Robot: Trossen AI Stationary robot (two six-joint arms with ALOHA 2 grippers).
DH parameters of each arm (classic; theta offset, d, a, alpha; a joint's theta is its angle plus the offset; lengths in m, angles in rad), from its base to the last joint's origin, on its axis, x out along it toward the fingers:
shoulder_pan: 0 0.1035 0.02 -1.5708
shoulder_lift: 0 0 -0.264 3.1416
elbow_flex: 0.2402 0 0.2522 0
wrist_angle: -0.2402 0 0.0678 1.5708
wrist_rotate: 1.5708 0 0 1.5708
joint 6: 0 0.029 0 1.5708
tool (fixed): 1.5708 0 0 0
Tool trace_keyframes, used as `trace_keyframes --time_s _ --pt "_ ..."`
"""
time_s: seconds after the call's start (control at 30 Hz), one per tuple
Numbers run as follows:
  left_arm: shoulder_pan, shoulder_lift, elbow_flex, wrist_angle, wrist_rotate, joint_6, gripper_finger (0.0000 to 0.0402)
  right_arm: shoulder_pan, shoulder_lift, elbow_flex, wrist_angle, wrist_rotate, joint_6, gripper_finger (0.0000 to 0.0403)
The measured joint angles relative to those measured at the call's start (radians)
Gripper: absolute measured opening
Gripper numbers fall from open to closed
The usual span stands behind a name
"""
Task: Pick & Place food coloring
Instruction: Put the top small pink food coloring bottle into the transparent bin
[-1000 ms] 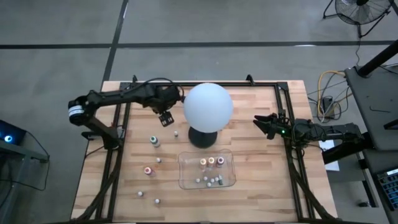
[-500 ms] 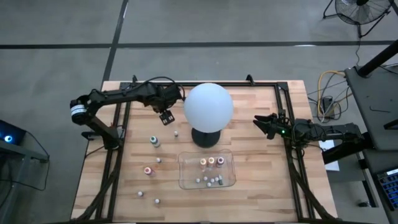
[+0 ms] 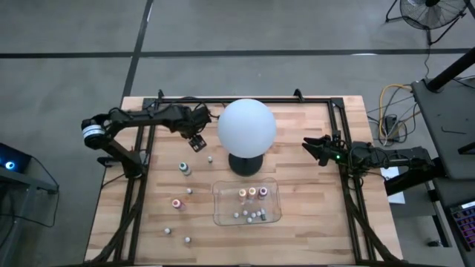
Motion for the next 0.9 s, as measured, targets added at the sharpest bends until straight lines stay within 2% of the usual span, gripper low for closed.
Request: trace_keyframes --time_s 0.17,0.9 --pt "0.001 0.000 -0.049 0.111 0.001 0.019 0.0222 0.000 0.000 0.000 0.000 0.000 0.000 0.0302" --pt "0.001 0.083 -0.061 0.199 0.057 0.017 0.0218 0.000 0.000 0.000 0.000 0.000 0.000 0.0302"
